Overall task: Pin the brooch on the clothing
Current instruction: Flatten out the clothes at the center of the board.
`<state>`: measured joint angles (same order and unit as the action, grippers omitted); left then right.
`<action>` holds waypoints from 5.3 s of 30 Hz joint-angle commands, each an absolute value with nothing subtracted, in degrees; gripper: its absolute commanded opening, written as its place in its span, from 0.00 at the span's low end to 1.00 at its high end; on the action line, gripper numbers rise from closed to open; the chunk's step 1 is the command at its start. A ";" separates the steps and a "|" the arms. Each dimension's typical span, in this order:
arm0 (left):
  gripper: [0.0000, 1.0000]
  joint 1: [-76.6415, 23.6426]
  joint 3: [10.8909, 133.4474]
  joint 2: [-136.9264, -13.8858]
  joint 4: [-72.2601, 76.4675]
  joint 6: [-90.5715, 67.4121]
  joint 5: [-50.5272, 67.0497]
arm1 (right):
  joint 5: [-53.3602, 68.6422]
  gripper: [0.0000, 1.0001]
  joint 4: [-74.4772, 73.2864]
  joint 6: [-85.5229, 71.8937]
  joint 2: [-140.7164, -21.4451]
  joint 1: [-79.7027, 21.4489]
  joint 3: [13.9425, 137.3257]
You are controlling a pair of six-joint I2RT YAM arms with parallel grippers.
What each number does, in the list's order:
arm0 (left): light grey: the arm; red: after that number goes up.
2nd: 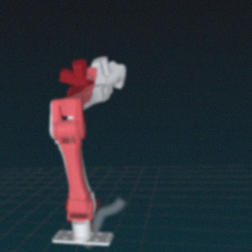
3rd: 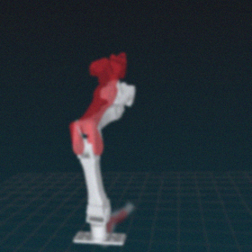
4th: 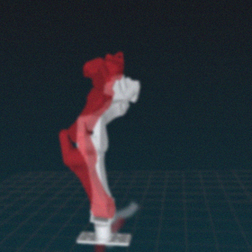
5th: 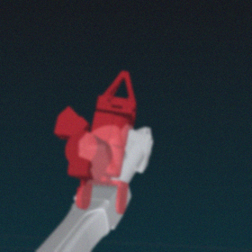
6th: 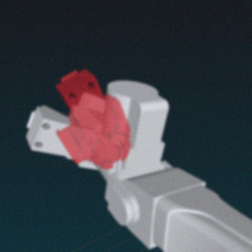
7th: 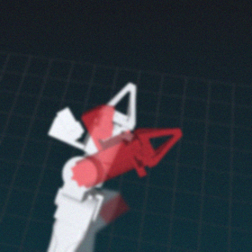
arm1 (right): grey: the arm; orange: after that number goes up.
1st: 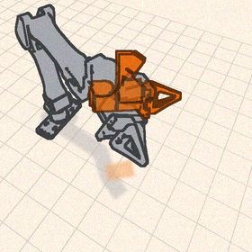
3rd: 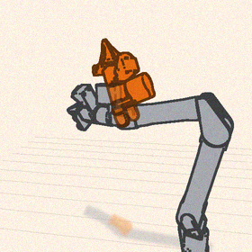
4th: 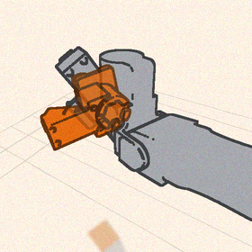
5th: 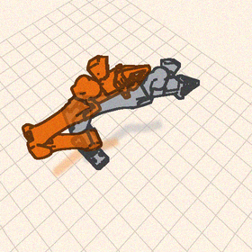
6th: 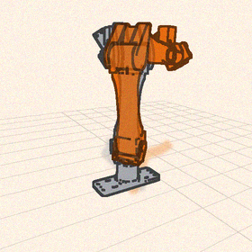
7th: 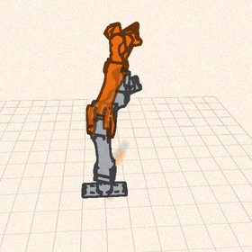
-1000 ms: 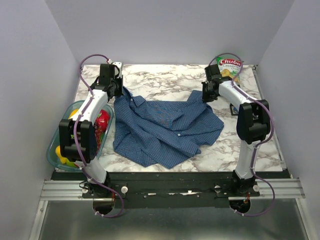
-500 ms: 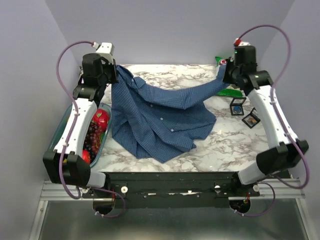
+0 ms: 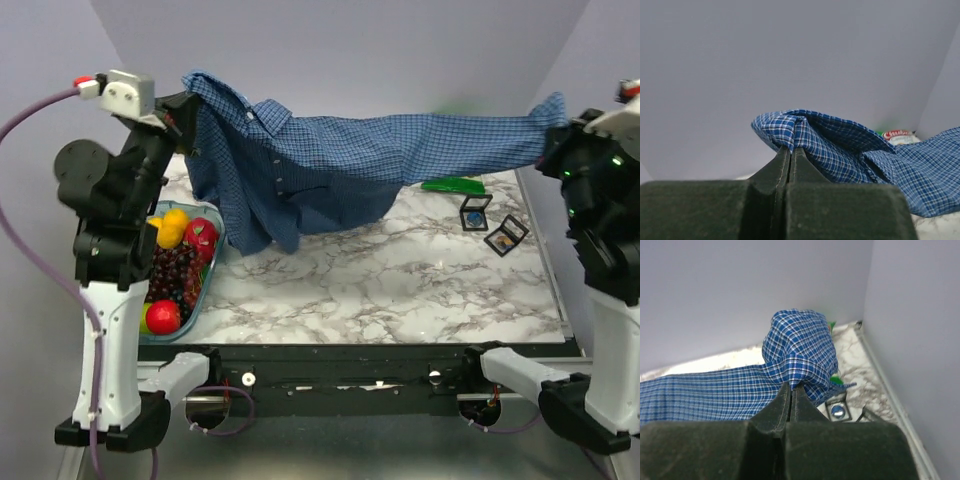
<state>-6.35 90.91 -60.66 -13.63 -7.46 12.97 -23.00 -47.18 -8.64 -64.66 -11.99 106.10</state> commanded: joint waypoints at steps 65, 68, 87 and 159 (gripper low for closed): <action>0.99 -27.25 62.68 -109.95 -6.86 -27.33 18.19 | -43.77 0.01 -40.52 -22.50 -76.56 3.25 58.71; 0.99 -26.63 59.51 -109.08 -6.77 -28.30 17.23 | -43.77 0.01 -41.04 -22.24 -76.38 3.25 59.50; 0.99 -21.44 53.08 -103.63 -6.50 -29.71 16.17 | -45.26 0.01 -44.65 -23.38 -75.32 3.25 58.10; 0.07 -76.64 50.54 -103.02 0.36 -26.54 -8.87 | -10.28 0.79 -29.18 -21.45 -67.94 2.72 48.52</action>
<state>-76.09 55.05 -103.04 2.22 -24.27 -8.34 -9.54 -30.46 -22.61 -67.81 2.90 48.56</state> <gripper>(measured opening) 0.182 0.785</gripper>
